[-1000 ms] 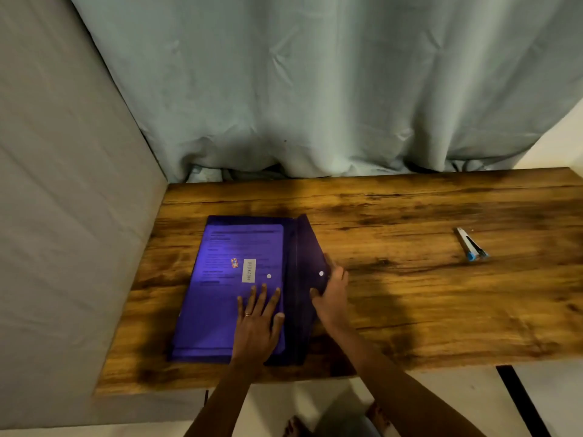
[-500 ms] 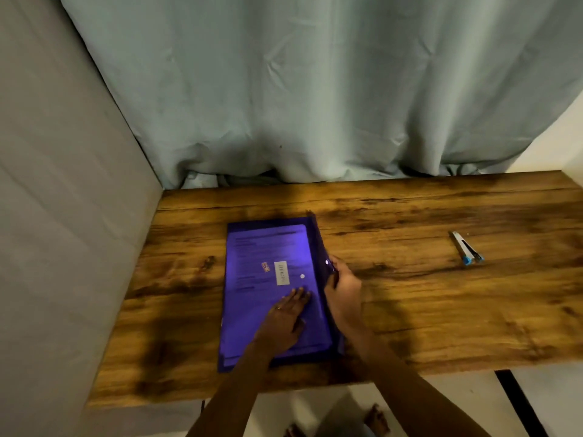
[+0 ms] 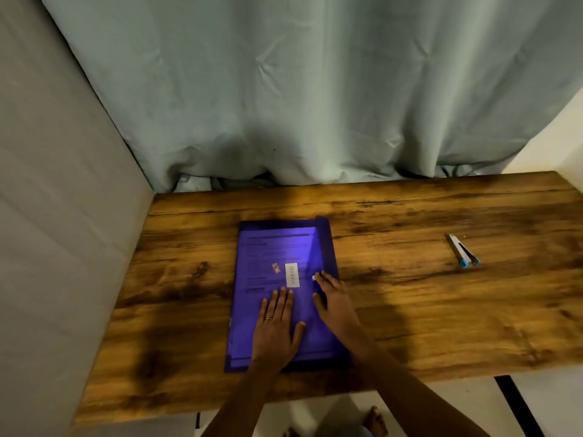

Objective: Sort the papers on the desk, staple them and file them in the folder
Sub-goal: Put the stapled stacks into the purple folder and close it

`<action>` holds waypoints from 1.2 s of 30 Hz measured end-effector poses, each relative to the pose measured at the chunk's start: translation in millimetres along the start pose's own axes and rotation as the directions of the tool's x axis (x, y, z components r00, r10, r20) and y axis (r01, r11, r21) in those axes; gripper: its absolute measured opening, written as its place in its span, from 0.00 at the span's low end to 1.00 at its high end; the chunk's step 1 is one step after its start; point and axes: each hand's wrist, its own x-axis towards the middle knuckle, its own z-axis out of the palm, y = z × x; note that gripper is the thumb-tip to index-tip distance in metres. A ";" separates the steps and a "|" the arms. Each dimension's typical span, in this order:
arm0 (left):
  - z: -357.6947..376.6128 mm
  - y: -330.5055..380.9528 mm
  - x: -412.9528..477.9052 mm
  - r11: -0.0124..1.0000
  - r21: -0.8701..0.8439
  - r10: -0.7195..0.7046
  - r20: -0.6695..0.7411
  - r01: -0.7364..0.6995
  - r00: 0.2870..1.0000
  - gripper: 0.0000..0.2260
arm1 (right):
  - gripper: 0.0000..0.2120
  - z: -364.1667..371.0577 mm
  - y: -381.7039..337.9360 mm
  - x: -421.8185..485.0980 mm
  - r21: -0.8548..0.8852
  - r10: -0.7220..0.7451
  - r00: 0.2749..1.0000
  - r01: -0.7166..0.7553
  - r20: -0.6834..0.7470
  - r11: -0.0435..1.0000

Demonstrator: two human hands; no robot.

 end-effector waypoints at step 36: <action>1.2 -1.0 0.5 1.000 0.020 -0.016 0.016 0.016 1.000 0.31 | 0.27 -1.4 0.1 3.6 -0.360 -0.124 0.981 0.171 0.151 0.917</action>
